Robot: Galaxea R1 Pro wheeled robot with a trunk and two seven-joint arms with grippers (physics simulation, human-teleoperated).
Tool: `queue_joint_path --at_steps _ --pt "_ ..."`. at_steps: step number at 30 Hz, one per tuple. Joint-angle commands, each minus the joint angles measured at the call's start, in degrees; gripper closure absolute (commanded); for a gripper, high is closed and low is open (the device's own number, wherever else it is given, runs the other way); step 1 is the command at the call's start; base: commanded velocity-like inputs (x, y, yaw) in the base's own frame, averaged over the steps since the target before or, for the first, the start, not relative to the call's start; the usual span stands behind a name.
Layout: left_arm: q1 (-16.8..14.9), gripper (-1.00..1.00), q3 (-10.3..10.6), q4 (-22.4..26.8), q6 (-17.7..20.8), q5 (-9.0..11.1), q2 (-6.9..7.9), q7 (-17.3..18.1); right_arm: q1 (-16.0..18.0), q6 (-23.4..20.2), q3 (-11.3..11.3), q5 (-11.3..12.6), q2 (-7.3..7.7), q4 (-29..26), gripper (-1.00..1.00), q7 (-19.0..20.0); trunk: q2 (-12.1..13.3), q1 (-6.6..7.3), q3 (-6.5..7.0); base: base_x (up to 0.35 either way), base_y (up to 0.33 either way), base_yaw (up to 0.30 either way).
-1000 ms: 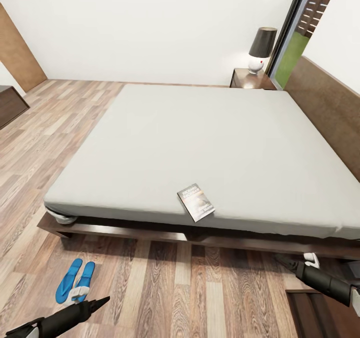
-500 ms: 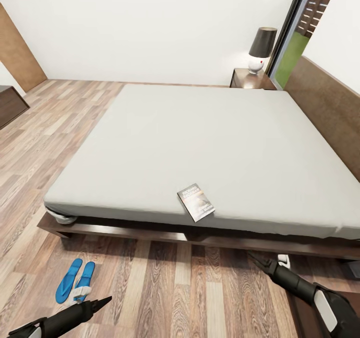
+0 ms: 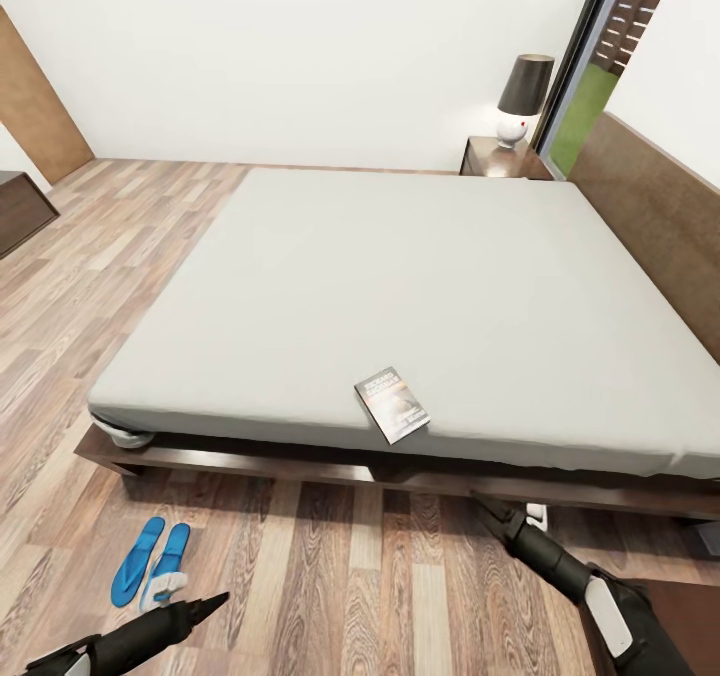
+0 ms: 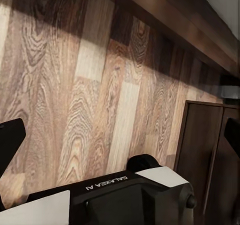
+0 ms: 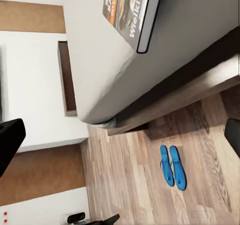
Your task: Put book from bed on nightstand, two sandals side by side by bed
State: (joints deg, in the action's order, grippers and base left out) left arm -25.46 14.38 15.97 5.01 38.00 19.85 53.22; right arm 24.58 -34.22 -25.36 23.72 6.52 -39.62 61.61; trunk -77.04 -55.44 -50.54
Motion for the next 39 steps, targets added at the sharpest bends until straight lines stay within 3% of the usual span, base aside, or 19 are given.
queue_joint_path --at_steps 1,8,11,13,18,21,39 --pt "-0.02 -1.0 0.29 0.02 0.53 0.58 -0.04 0.13 0.03 -0.41 -0.06 0.25 -0.1 0.01 -1.0 -0.31 -0.02 0.0 -0.03 0.0 0.0 0.0" --pt "-0.02 -1.0 0.29 0.0 0.53 0.58 -0.63 0.1 0.03 -0.34 -0.05 0.35 -0.94 -0.02 -1.0 -7.12 -0.02 0.0 -0.03 0.0 0.0 0.0" --pt "-0.02 -1.0 0.29 -0.04 0.53 0.58 -0.98 0.03 0.05 -0.29 -0.03 0.35 -1.19 -0.02 -1.0 -8.2 -0.02 0.0 -0.03 0.0 0.0 0.0" --pt "-0.02 -1.0 0.29 -0.12 0.53 0.58 -1.17 0.01 0.08 -0.27 0.0 0.36 -1.57 -0.02 -1.0 -8.41 -0.02 0.0 -0.03 0.0 0.0 0.0" --pt "-0.02 -1.0 0.29 -1.37 0.51 0.52 -1.7 -0.03 0.1 -0.24 -0.01 0.36 -5.06 -0.03 -1.0 -8.71 -0.02 0.0 -0.03 0.0 0.0 0.0" --pt "-0.02 -1.0 0.29 -1.67 0.49 0.5 -1.79 -0.04 0.1 -0.19 -0.03 0.36 -5.86 -0.04 -1.0 -8.76 -0.02 0.0 -0.03 0.0 0.0 0.0" --pt "-0.02 -1.0 0.38 -2.02 -1.31 0.5 -1.92 -0.04 0.19 0.62 0.03 0.37 -7.26 -0.2 -1.0 -8.96 -0.02 0.0 -0.03 0.0 0.0 0.0"
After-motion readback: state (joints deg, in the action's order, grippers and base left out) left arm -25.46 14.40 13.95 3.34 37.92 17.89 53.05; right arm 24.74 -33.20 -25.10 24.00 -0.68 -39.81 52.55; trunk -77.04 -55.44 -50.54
